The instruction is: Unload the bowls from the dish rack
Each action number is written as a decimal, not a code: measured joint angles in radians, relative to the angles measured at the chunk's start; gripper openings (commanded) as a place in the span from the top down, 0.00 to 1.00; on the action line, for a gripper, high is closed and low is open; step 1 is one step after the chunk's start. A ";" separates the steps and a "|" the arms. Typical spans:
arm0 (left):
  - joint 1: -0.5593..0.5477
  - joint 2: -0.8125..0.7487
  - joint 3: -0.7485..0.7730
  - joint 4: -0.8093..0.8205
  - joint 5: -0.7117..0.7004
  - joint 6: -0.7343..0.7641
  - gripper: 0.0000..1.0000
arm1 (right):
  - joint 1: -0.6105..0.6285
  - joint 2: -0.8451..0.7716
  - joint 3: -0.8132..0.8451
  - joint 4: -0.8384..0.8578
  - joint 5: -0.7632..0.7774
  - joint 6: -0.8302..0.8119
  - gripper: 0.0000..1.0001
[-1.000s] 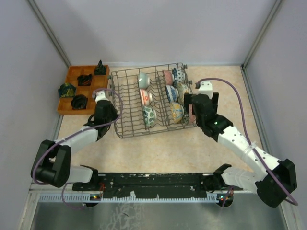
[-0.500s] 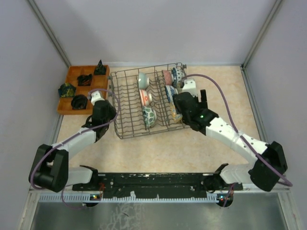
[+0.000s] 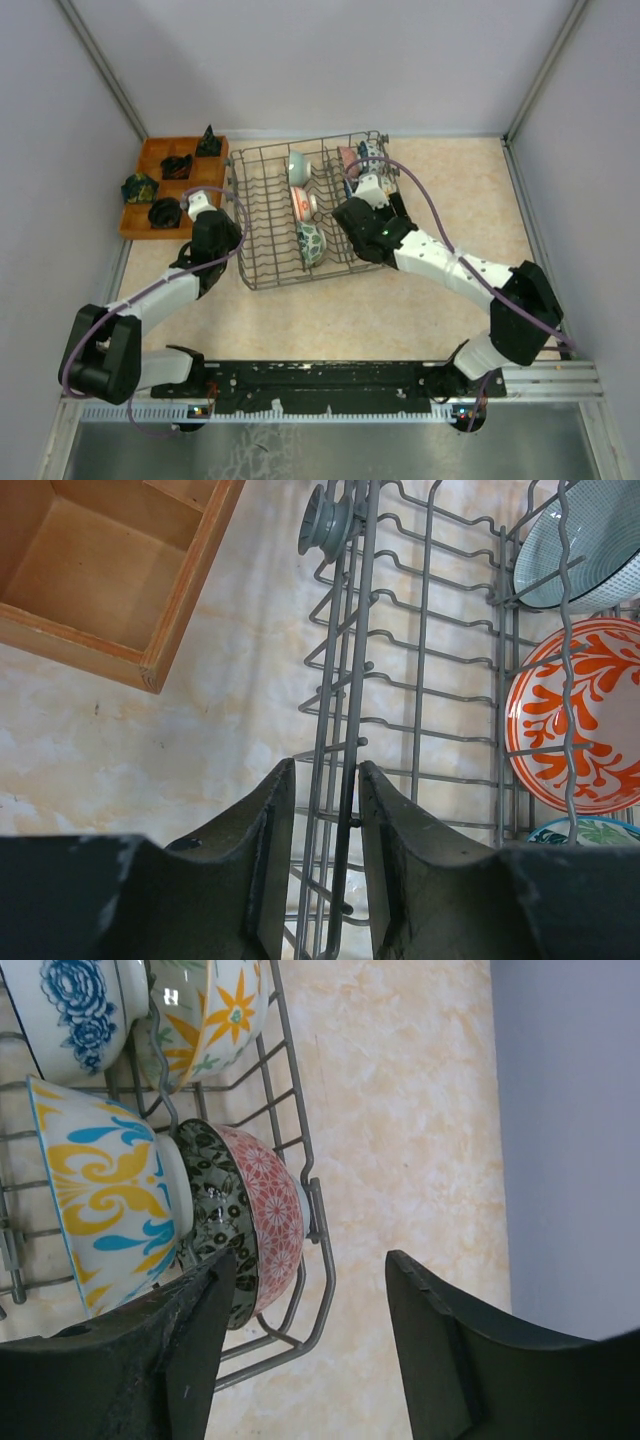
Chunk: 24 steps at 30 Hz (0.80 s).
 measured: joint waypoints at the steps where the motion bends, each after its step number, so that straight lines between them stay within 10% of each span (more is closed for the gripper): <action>1: 0.000 0.000 -0.001 0.000 0.000 0.000 0.63 | 0.000 0.011 0.005 -0.010 0.005 0.002 0.41; 24: 0.000 0.019 -0.007 0.043 0.000 0.016 0.67 | 0.000 0.272 0.088 -0.151 0.094 0.079 0.62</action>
